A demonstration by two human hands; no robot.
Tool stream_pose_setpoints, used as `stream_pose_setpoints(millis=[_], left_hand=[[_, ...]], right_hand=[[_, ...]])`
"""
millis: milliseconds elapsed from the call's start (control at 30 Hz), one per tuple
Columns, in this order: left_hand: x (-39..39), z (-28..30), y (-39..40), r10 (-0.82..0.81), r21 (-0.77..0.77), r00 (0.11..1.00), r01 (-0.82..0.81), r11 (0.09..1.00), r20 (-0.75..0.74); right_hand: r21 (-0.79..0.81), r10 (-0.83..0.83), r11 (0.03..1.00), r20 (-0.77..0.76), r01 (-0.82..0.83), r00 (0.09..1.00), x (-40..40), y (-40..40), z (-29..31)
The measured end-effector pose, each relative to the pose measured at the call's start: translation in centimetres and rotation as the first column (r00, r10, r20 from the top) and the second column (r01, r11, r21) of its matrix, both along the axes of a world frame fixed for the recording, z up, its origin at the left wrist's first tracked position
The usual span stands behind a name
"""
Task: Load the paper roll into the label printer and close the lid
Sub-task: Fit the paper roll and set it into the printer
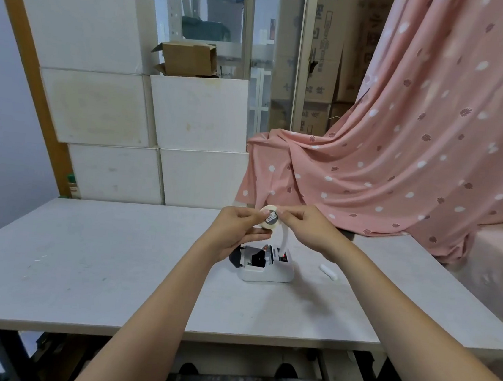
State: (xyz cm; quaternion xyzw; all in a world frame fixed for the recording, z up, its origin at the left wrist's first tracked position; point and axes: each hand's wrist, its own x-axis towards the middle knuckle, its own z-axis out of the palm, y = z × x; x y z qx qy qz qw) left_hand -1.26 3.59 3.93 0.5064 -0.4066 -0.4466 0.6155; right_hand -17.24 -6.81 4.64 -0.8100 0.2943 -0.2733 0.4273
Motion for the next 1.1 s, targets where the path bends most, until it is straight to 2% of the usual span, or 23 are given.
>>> stream_pose_setpoints(millis=[233,367,533,800,1000,1067,1100], left_hand=[[-0.5,0.0,-0.3,-0.008,-0.009,1.0,0.008,1.0,0.004],[-0.3,-0.1,-0.4,-0.029,-0.013,0.998,0.03,0.999,0.052],[-0.3,-0.1,-0.4,-0.034,-0.033,0.999,0.034,0.999,0.003],[-0.2,-0.5,-0.6,-0.01,-0.037,1.0,0.011,0.999,0.007],[-0.7,-0.7,-0.9,0.095,-0.01,0.99,-0.095,0.995,0.106],[-1.2,-1.1,-0.7,0.201,-0.015,0.945,-0.204,0.979,0.257],[-1.5,-1.6,-0.5,0.301,-0.065,0.872,-0.3,0.952,0.386]], right_hand=[[0.115,0.088,0.987,0.192,-0.111,0.977,-0.4,0.0,-0.4],[0.18,0.11,0.972,0.215,-0.15,0.97,-0.7,-0.5,-0.8],[0.239,0.107,0.954,0.285,-0.179,0.953,-0.7,-0.5,-1.1],[0.211,0.114,0.962,0.278,-0.176,0.954,-0.4,-0.8,-1.4],[0.188,0.095,0.972,0.243,-0.143,0.965,-0.4,-1.2,-1.5],[0.179,0.069,0.978,0.211,-0.108,0.975,-0.5,-1.5,-1.6],[0.168,0.041,0.983,0.186,-0.072,0.982,-0.6,-1.7,-1.6]])
